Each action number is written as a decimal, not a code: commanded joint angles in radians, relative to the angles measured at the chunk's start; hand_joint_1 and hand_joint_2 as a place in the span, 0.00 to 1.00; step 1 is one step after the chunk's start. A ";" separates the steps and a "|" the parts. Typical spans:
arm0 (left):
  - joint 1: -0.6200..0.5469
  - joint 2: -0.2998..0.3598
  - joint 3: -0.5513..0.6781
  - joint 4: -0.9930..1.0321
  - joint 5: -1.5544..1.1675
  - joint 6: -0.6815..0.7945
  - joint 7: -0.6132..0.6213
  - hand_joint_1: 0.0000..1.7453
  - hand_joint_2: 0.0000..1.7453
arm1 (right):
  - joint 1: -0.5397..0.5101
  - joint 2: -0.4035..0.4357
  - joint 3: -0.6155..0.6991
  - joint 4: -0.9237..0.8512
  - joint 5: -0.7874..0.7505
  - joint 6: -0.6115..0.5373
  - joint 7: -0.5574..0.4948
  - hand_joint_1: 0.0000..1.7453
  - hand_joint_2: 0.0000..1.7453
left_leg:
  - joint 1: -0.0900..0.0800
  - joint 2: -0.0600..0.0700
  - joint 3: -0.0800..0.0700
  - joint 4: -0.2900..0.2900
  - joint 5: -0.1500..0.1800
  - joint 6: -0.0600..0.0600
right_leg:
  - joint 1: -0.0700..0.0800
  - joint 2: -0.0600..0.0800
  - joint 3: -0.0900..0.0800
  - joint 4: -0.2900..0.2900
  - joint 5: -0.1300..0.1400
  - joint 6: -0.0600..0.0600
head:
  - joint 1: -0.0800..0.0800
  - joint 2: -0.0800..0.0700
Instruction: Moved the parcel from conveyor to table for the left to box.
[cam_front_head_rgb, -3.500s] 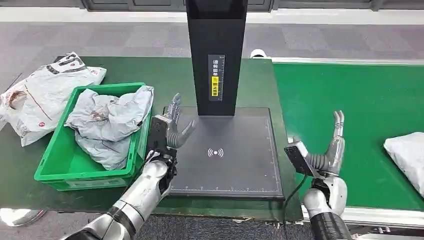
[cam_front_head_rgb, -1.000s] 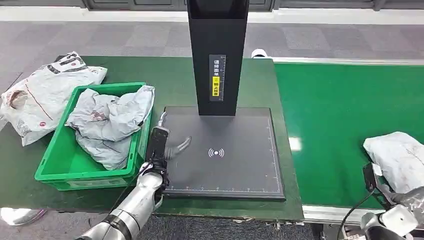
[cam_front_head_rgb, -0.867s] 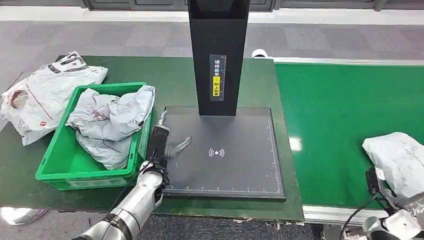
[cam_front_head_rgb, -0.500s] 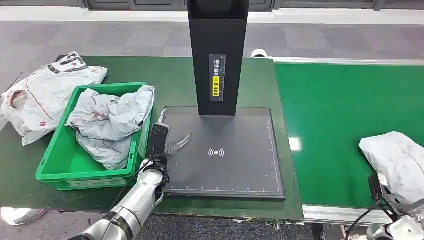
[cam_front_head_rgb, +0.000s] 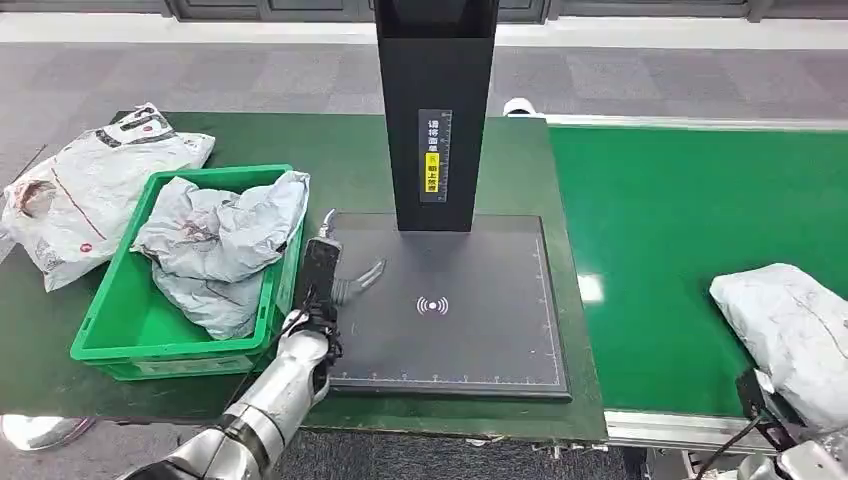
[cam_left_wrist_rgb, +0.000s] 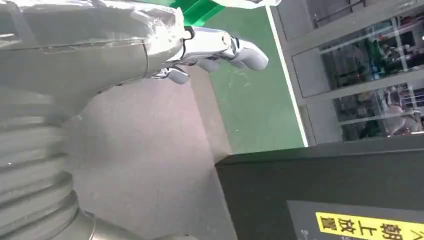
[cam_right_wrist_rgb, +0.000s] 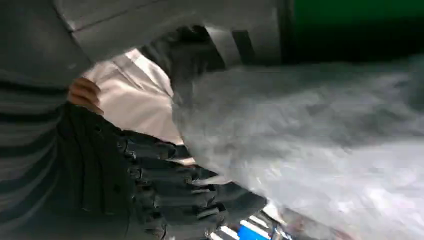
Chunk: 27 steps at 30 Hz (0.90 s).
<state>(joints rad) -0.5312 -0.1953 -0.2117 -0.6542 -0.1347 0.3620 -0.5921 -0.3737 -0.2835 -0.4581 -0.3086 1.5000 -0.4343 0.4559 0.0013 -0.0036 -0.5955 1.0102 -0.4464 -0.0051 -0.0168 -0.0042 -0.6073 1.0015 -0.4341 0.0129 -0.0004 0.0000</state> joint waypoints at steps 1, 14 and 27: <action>-0.058 0.011 0.042 0.064 -0.003 -0.029 0.000 0.00 1.00 | -0.045 0.061 -0.101 0.069 -0.032 0.138 -0.005 1.00 1.00 | 0.002 0.003 0.002 -0.001 -0.001 -0.001 | 0.002 0.003 0.002 -0.002 0.001 -0.001 | 0.000 0.000; -0.038 0.023 0.069 0.039 -0.008 -0.035 0.012 0.00 1.00 | -0.073 0.117 -0.189 0.027 -0.144 0.087 -0.240 1.00 1.00 | 0.002 0.007 0.006 -0.002 -0.001 0.002 | 0.002 0.006 0.007 -0.005 0.002 0.000 | 0.000 0.000; -0.016 0.022 0.131 -0.056 -0.075 -0.013 0.040 0.00 1.00 | -0.060 0.393 0.224 -0.600 -0.559 -0.154 -0.694 1.00 1.00 | 0.002 0.014 0.001 0.000 0.001 0.001 | 0.002 0.012 -0.002 0.001 0.004 -0.001 | 0.000 0.000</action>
<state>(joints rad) -0.5279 -0.1877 -0.1446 -0.6924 -0.1812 0.3418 -0.5611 -0.4495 -0.1033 -0.5585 -0.4102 1.1655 -0.5755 -0.1624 0.0028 0.0005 -0.5942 1.0100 -0.4437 -0.0042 -0.0154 -0.0016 -0.6047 1.0020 -0.4320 0.0136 -0.0004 0.0000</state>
